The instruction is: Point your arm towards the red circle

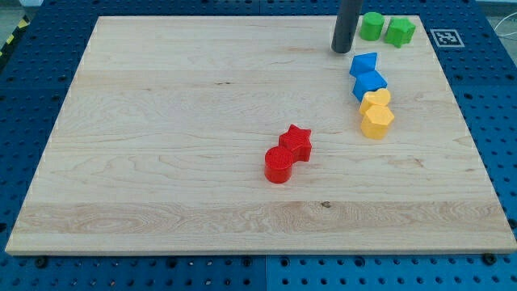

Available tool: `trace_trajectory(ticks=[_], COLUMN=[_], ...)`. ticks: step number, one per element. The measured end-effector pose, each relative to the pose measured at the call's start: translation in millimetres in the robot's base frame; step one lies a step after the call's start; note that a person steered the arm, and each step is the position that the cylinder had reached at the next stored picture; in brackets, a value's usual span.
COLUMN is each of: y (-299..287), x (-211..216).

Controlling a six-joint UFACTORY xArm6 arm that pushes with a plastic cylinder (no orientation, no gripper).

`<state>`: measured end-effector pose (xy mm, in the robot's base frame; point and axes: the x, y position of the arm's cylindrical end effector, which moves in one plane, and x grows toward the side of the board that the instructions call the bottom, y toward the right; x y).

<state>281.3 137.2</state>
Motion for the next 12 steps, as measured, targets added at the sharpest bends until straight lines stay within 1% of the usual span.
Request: trace_trajectory(ticks=[1, 2, 4, 5, 6, 7, 8, 9, 10, 12], y=[-32.7, -78.3, -82.9, -101.8, -120.6, -120.8, -152.5, -177.0, -177.2, -181.5], x=[17.7, 45.8, 55.2, 69.3, 101.2, 140.2, 151.9, 173.8, 193.2, 193.2])
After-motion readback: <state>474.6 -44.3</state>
